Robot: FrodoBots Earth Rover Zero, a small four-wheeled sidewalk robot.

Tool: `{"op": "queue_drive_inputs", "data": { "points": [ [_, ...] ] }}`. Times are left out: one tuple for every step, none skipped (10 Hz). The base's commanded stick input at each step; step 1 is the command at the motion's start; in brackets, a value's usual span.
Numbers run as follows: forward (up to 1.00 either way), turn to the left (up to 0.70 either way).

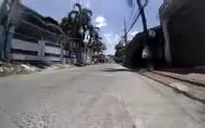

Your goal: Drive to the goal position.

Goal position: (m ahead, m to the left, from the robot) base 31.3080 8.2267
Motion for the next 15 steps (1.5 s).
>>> {"op": "queue_drive_inputs", "data": {
  "points": [
    [1.00,-0.30],
    [1.00,-0.30],
    [1.00,-0.30],
    [1.00,-0.07],
    [1.00,0.11],
    [1.00,0.11],
    [1.00,0.11],
    [1.00,0.11],
    [1.00,0.11],
    [1.00,-0.08],
    [1.00,-0.29],
    [1.00,-0.18],
    [1.00,0.11],
    [1.00,0.11],
    [1.00,0.11]
  ]
}}
